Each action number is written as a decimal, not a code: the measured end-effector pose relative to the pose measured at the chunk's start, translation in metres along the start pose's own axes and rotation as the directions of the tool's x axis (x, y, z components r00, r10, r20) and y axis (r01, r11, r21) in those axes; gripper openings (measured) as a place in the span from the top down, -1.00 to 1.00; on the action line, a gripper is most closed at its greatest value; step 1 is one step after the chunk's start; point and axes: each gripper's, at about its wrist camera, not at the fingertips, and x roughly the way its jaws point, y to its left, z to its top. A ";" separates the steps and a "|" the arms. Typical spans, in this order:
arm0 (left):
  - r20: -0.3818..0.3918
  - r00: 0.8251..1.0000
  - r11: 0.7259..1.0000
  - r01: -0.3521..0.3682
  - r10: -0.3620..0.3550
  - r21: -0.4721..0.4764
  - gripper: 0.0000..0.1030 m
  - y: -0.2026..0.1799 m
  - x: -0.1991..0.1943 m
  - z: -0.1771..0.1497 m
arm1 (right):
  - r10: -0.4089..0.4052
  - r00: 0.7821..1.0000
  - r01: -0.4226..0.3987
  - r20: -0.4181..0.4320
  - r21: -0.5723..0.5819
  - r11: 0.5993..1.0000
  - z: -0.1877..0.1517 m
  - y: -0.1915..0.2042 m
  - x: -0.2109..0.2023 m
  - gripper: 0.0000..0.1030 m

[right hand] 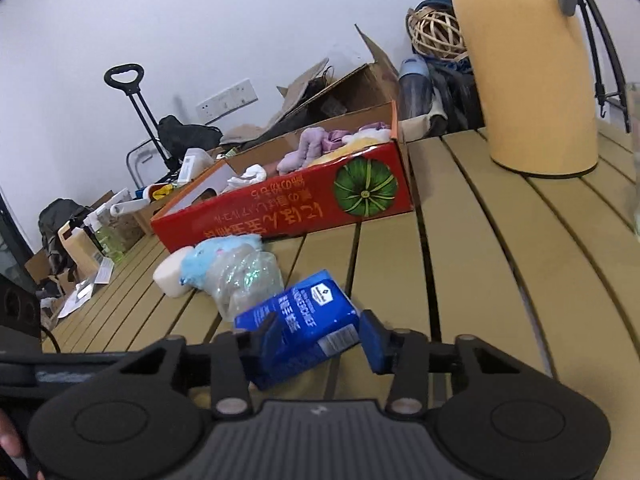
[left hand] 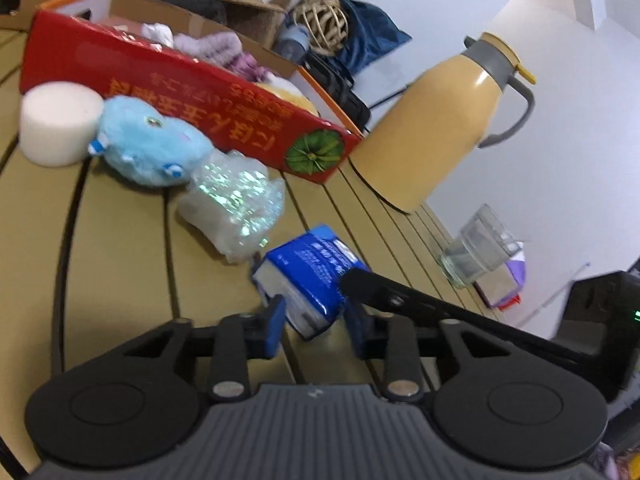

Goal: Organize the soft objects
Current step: 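Lower the blue handkerchief pack into the red box and open the right gripper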

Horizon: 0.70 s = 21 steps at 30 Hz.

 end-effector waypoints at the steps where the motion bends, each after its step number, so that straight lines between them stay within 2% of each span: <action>1: 0.005 1.000 1.000 0.000 0.000 -0.001 0.48 0.000 -0.002 0.000 | -0.006 1.000 0.006 0.006 -0.003 1.000 0.000 0.001 -0.004 0.46; 5: 0.047 0.999 1.000 0.016 -0.016 -0.010 0.48 0.000 -0.013 0.005 | 0.020 0.999 -0.020 0.030 0.021 1.000 0.001 0.000 -0.017 0.55; 7: 0.051 0.999 1.000 0.001 -0.001 -0.018 0.46 0.005 -0.012 0.011 | 0.023 1.000 -0.023 0.003 -0.009 1.000 0.003 0.006 -0.019 0.62; 8: 0.050 0.999 1.000 -0.005 0.006 -0.030 0.44 0.008 -0.010 0.013 | 0.022 1.000 -0.022 -0.017 -0.026 0.999 0.003 0.008 -0.020 0.61; 11: 0.037 0.999 0.999 -0.011 0.013 -0.037 0.25 0.014 -0.006 0.017 | 0.013 1.000 -0.013 0.009 -0.013 1.000 0.007 0.003 -0.024 0.55; 13: 0.031 0.999 0.999 -0.016 0.018 -0.034 0.21 0.014 -0.001 0.018 | 0.008 1.000 -0.008 -0.006 0.004 1.000 0.012 -0.004 -0.015 0.54; 16: 0.018 1.000 0.999 -0.001 0.001 -0.037 0.22 0.014 0.004 0.019 | 0.045 0.999 -0.044 -0.015 0.047 0.998 0.017 -0.011 0.001 0.46; 17: 0.011 1.000 0.999 0.004 -0.004 -0.035 0.32 0.014 0.007 0.020 | 0.075 0.997 -0.073 -0.029 0.078 0.994 0.019 -0.014 0.008 0.45; 18: 0.010 1.000 0.999 0.000 0.000 -0.032 0.33 0.013 0.007 0.019 | 0.096 0.994 -0.091 -0.047 0.100 0.991 0.018 -0.016 0.014 0.40; 21: 0.043 0.999 1.000 -0.004 0.004 -0.011 0.45 0.006 0.000 0.019 | 0.072 0.996 -0.068 -0.044 0.086 0.994 0.016 -0.010 0.009 0.46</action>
